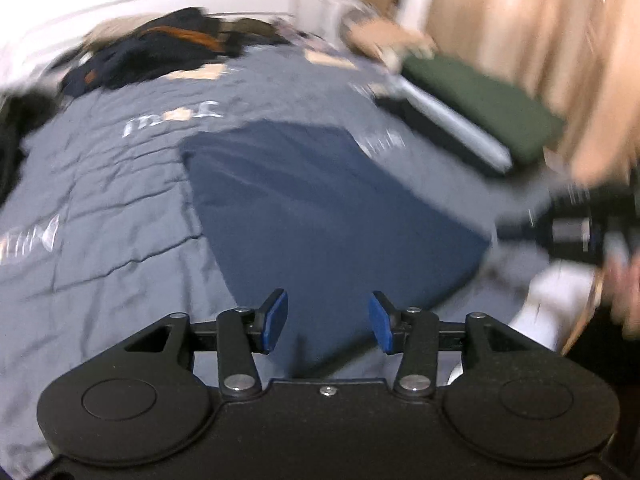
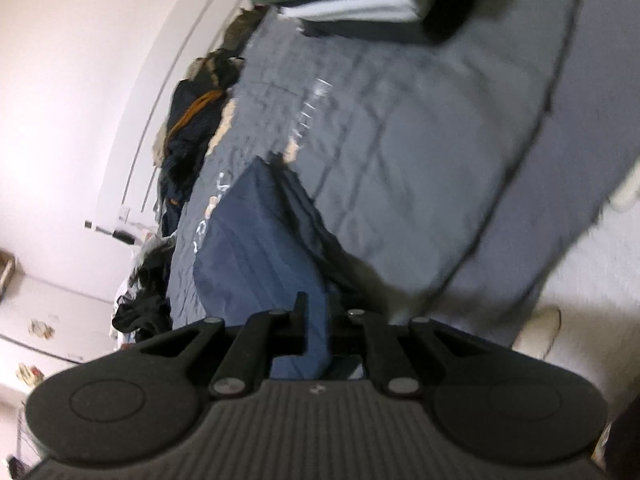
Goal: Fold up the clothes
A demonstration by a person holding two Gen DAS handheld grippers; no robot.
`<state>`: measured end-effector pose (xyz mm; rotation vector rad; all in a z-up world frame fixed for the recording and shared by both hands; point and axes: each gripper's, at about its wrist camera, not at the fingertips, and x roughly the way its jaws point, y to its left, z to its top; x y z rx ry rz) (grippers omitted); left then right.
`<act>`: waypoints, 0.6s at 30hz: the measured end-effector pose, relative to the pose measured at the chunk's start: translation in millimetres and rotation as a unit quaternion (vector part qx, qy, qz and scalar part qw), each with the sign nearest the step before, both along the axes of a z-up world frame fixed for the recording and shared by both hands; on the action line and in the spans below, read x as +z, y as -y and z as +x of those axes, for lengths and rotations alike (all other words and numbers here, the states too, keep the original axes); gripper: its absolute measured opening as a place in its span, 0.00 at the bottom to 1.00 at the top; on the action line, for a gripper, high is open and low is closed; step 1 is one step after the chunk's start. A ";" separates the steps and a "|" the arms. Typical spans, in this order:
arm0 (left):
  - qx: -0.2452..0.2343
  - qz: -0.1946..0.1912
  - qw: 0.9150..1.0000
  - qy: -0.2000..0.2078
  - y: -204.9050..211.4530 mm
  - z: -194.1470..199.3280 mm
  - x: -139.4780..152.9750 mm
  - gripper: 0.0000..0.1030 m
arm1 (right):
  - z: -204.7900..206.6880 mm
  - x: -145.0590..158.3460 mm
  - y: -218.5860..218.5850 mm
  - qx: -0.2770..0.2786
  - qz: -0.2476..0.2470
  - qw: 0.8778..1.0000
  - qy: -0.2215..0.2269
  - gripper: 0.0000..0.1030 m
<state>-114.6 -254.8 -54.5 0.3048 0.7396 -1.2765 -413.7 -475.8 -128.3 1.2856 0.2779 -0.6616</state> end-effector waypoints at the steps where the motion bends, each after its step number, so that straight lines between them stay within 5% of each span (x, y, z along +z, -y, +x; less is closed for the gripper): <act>1: 0.019 -0.014 1.000 -0.019 -1.7 8.2 2.2 0.44 | 2.2 2.5 -0.2 0.004 -0.008 1.000 -0.002 0.09; 9: 0.090 -0.062 0.984 -0.141 0.4 58.9 -1.9 0.44 | 34.3 27.4 1.0 0.071 -0.076 0.994 -0.027 0.14; 18: 0.122 -0.086 0.969 -0.196 6.2 99.3 -12.5 0.44 | 91.1 55.2 12.8 0.162 -0.132 0.978 -0.019 0.32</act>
